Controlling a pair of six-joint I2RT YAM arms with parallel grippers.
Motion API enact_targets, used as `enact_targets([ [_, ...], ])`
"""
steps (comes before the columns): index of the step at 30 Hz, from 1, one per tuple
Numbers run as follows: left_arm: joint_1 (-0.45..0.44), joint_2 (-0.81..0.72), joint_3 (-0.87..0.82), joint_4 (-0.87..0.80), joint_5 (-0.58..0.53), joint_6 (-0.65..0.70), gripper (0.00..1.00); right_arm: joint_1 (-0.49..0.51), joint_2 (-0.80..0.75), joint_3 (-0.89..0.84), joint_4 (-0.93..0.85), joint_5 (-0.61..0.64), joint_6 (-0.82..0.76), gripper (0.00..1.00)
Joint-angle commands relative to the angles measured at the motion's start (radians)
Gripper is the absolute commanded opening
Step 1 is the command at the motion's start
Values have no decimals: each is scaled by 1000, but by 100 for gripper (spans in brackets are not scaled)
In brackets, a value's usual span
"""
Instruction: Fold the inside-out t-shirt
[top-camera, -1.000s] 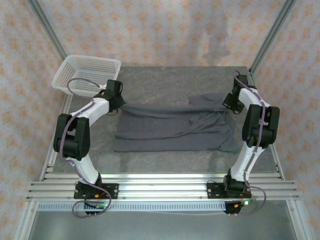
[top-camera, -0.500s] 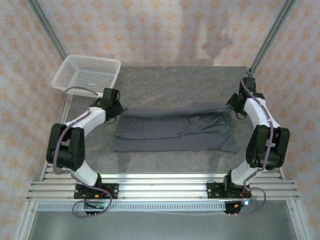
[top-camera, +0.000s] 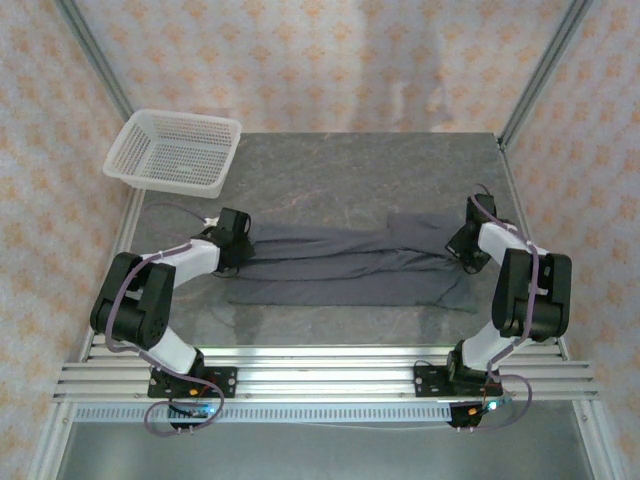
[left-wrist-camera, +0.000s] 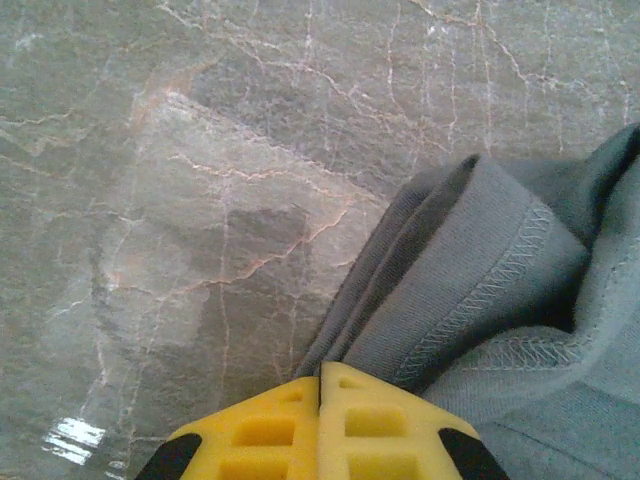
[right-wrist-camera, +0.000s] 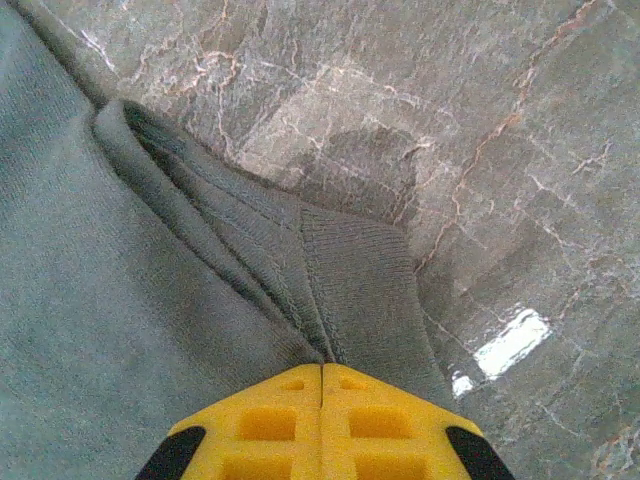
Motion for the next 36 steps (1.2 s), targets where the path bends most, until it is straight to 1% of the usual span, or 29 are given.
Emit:
enact_targets([
  [1, 1, -49, -21, -8, -101, -25, 11, -6, -14, -9, 18, 58, 34, 5],
  [4, 0, -109, -30, -34, -139, -21, 24, -7, -64, -23, 25, 77, 52, 18],
  [6, 0, -168, -35, -55, -147, -11, 31, -6, -112, -22, 25, 58, 49, 23],
  [9, 0, -289, -42, -82, -126, 25, 42, -6, -182, 1, 27, 23, 47, 28],
  [11, -1, -373, -39, -95, -87, 59, 45, -6, -195, 21, 57, -15, 38, 35],
  [13, -3, -433, -38, -87, -26, 87, 47, 1, -150, 74, 77, -62, 13, 40],
  [15, -11, -467, -29, -83, 49, 115, 48, 13, -60, 146, 73, -75, -29, 46],
  [16, -19, -477, -23, -83, 84, 117, 48, 17, -12, 190, 58, -73, -52, 47],
  [17, -31, -484, -15, -87, 112, 153, 48, 20, 63, 254, 26, -67, -76, 48],
  [19, -51, -500, -10, -92, 146, 171, 50, 25, 161, 343, -13, -38, -108, 49],
  [23, -81, -554, -40, -56, 212, 183, 56, 28, 309, 462, -42, -16, -152, 54],
  [27, -91, -587, -56, -77, 210, 188, 57, 36, 435, 572, -90, -61, -175, 54],
  [30, -93, -595, -64, -95, 194, 194, 58, 54, 489, 615, -109, -66, -174, 49],
  [35, -93, -601, -66, -116, 156, 181, 58, 67, 542, 660, -154, -55, -136, 32],
  [36, -93, -602, -66, -119, 151, 177, 58, 66, 545, 662, -160, -57, -133, 27],
])
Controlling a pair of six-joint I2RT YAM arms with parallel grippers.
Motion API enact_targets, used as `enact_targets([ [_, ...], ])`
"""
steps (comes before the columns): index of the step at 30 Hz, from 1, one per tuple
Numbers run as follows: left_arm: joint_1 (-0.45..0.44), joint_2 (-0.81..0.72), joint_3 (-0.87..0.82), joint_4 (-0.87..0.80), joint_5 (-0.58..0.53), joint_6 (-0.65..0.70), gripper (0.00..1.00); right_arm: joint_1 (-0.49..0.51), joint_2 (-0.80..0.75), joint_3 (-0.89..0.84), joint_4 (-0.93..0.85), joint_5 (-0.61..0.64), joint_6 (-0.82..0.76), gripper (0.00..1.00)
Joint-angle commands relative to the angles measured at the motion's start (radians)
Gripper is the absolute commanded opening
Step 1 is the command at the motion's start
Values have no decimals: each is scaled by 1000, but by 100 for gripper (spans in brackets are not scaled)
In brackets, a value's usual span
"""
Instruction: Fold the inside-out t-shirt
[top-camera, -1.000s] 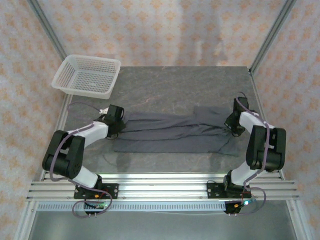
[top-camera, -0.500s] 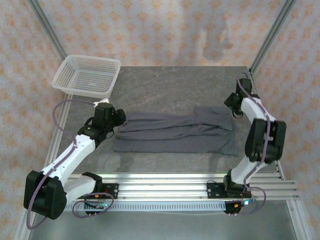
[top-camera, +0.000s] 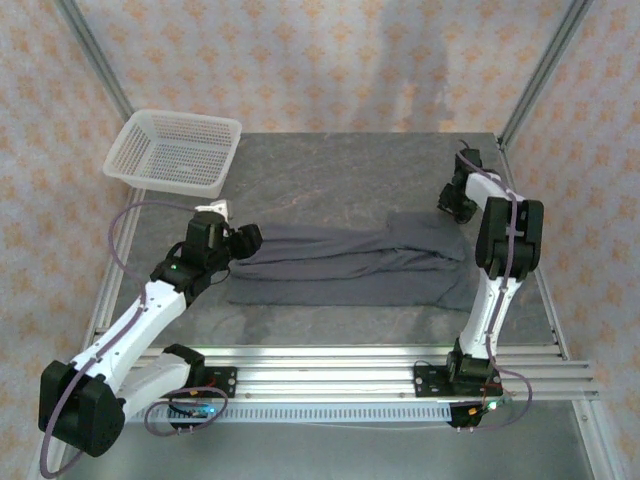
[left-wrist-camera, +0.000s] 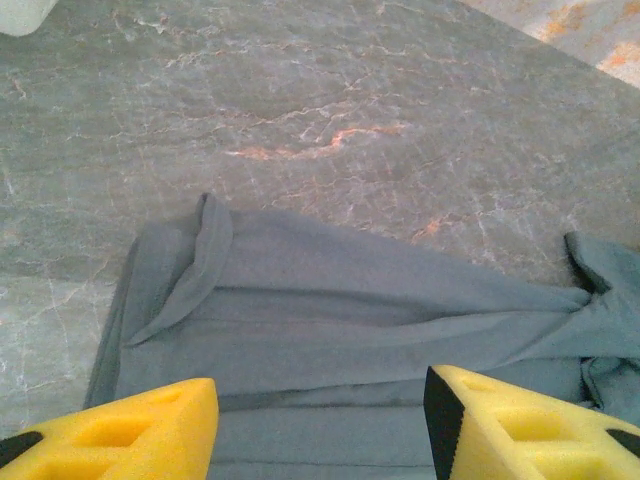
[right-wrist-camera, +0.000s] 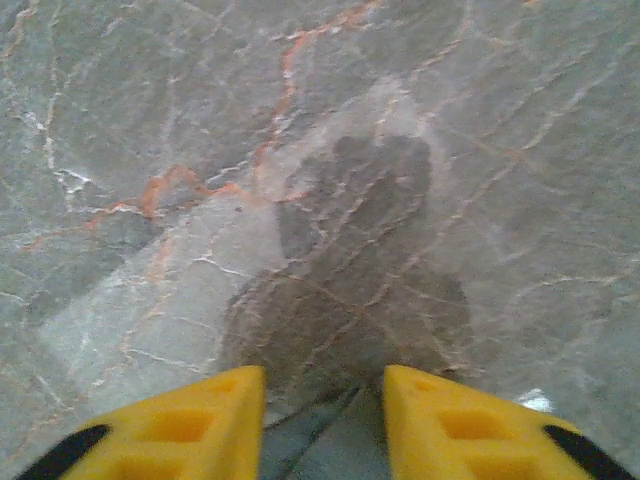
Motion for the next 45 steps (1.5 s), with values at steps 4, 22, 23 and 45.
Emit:
enact_targets([
  [4, -7, -20, -8, -51, -46, 6, 58, 13, -8, 22, -69, -14, 14, 3],
  [22, -7, 2, 19, -56, -69, -15, 60, 20, -963, -740, 127, -7, 238, 0],
  [23, -7, 8, 22, -57, -74, -15, 60, 23, -1070, -819, 113, 2, 266, 0],
  [45, -14, 77, 33, -28, 34, -40, 58, 87, -1088, -942, 311, -297, 274, 40],
])
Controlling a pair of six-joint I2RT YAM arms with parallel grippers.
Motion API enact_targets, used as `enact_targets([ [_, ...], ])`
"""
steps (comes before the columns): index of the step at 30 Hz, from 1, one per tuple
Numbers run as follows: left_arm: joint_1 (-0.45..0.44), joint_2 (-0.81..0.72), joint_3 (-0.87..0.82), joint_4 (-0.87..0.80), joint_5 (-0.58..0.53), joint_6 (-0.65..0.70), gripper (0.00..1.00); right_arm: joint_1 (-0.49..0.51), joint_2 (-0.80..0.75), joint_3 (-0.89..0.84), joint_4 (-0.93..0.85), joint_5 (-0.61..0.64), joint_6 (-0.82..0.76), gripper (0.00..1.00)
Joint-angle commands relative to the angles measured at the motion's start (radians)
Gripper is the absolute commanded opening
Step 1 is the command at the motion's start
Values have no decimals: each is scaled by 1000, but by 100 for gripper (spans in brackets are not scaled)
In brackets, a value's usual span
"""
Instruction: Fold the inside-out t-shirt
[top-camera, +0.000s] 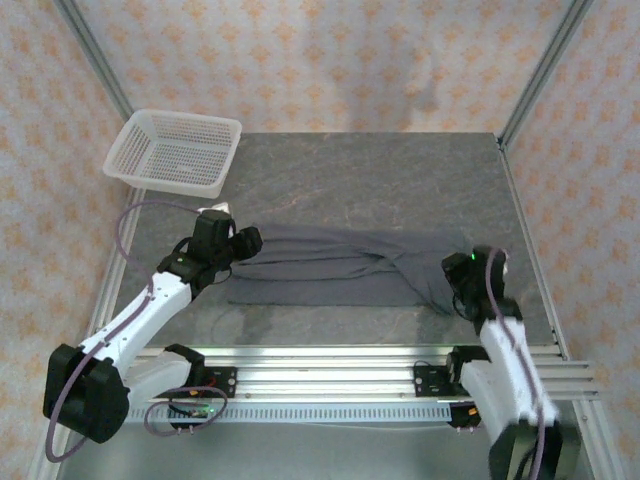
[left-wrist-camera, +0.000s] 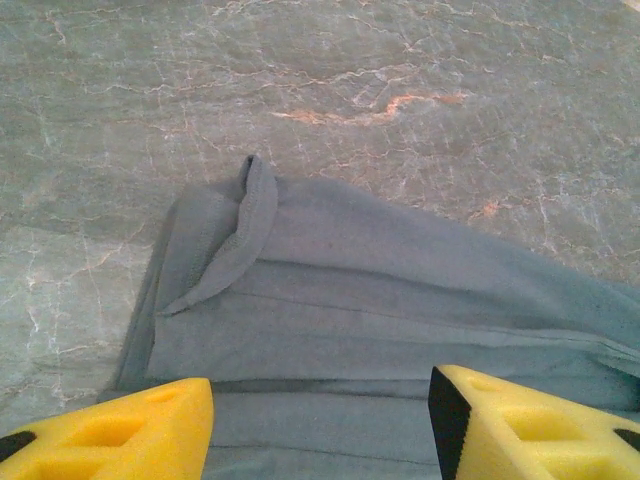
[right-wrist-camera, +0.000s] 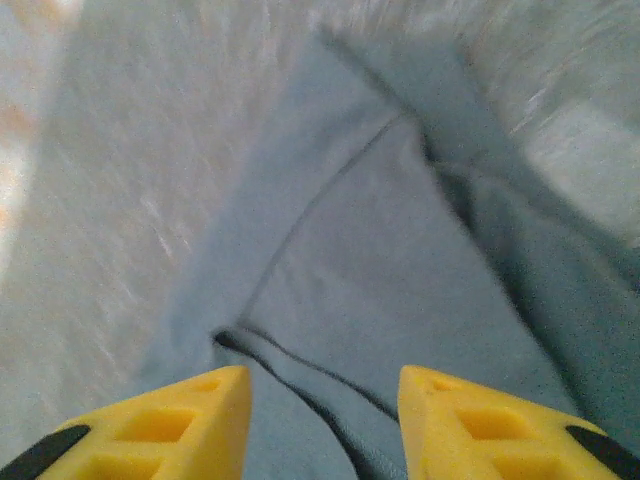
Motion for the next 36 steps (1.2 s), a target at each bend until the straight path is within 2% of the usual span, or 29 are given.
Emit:
enact_targets([
  [1, -22, 10, 17, 17, 84, -33, 57, 61, 287, 200, 46, -149, -226, 39],
  [3, -52, 36, 27, -3, 102, -47, 49, 83, 416, 281, -15, -115, -290, 38],
  [6, -138, 66, 30, -27, 78, -59, 39, 86, 522, 313, 19, -79, -327, 39],
  [9, -201, 89, 12, -15, 50, -83, 36, 90, 609, 350, 15, -130, -347, 42],
  [13, -217, 103, -11, 19, 31, -111, 37, 102, 689, 368, 24, -193, -366, 47],
  [14, -217, 108, -7, 19, 27, -111, 37, 108, 702, 370, 27, -221, -361, 45],
  [19, -217, 137, 39, -34, -9, -82, 38, 161, 678, 371, -13, -218, -340, 18],
  [21, -218, 144, 41, -35, -15, -81, 38, 175, 647, 358, -24, -216, -328, 17],
  [25, -219, 168, 37, -20, -9, -85, 38, 198, 619, 308, -5, -271, -295, 5],
  [27, -218, 179, 36, -15, -3, -91, 38, 241, 621, 284, 1, -314, -283, 0],
  [29, -218, 184, 34, -12, 4, -102, 38, 297, 623, 270, -27, -330, -290, 0],
  [31, -220, 182, 24, -12, 3, -121, 39, 346, 604, 251, -61, -350, -300, 6],
  [34, -226, 174, 7, -8, 3, -146, 38, 350, 515, 241, -98, -387, -299, 17],
  [36, -240, 162, -7, 2, 3, -165, 37, 343, 416, 265, -137, -340, -291, 24],
])
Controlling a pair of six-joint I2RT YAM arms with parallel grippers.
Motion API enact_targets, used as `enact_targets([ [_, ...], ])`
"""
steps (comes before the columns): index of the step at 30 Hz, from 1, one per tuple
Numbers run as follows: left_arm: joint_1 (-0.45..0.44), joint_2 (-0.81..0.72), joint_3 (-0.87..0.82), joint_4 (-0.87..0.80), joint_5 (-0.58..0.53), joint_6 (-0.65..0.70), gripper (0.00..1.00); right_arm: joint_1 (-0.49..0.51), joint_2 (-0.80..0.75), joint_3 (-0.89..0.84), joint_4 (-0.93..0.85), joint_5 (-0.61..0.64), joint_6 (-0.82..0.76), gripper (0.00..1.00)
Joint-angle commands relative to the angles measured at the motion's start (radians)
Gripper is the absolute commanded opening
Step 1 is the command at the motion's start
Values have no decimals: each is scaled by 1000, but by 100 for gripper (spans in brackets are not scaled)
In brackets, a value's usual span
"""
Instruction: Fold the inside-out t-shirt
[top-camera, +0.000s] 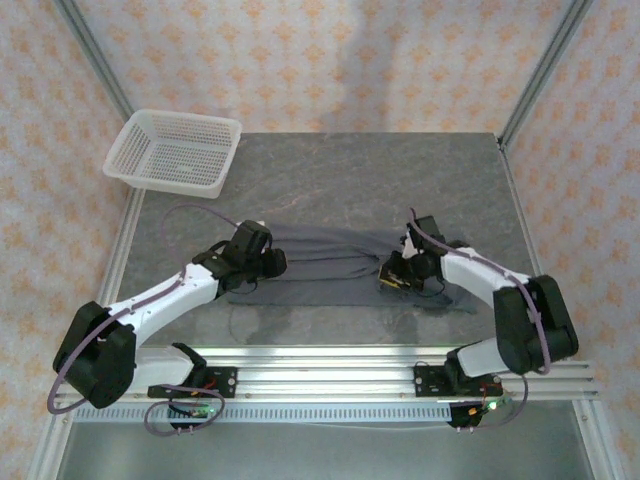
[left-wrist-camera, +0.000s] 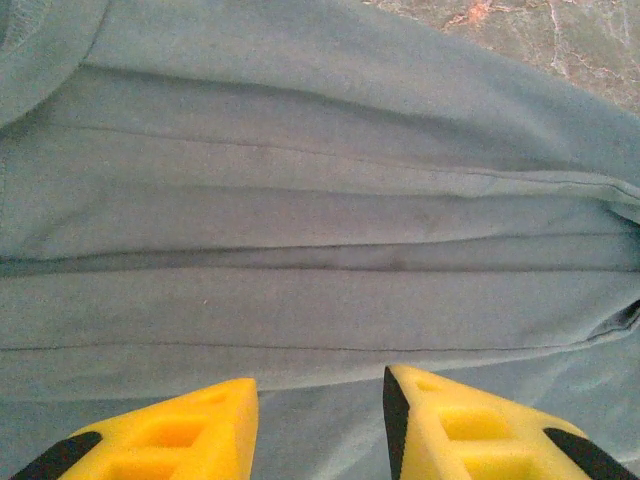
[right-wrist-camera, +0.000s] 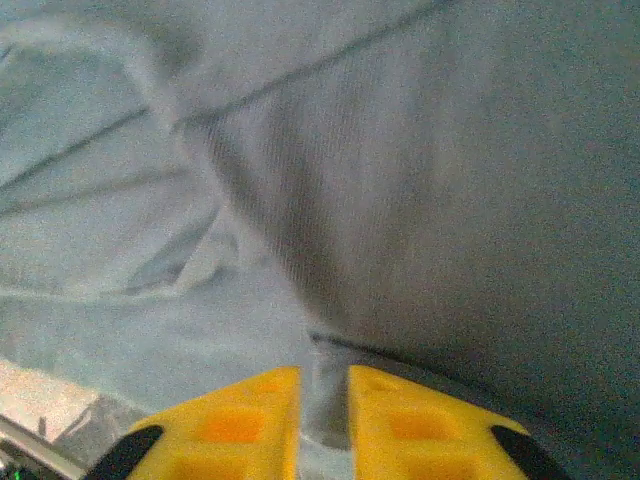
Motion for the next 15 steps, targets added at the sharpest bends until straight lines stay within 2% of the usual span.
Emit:
enact_targets([
  [1, -30, -26, -19, 17, -15, -51, 36, -18, -175, 31, -71, 38, 15, 26],
  [5, -72, -23, -31, 48, -9, -84, 27, -124, -311, 42, -63, 243, 125, 27],
  [6, -82, -13, -28, 50, -11, -91, 20, -152, -325, 35, -67, 322, 155, 27],
  [7, -90, 2, -23, 48, -18, -104, 7, -186, -326, 30, -73, 389, 179, 26],
  [8, -94, 18, -15, 41, -27, -116, 0, -218, -311, 24, -69, 420, 189, 25],
  [10, -95, 59, 10, 12, -65, -146, 0, -258, -260, 26, -56, 417, 182, 21],
  [15, -92, 154, 75, -19, -190, -223, 0, -265, -53, 82, -66, 414, 103, 5],
])
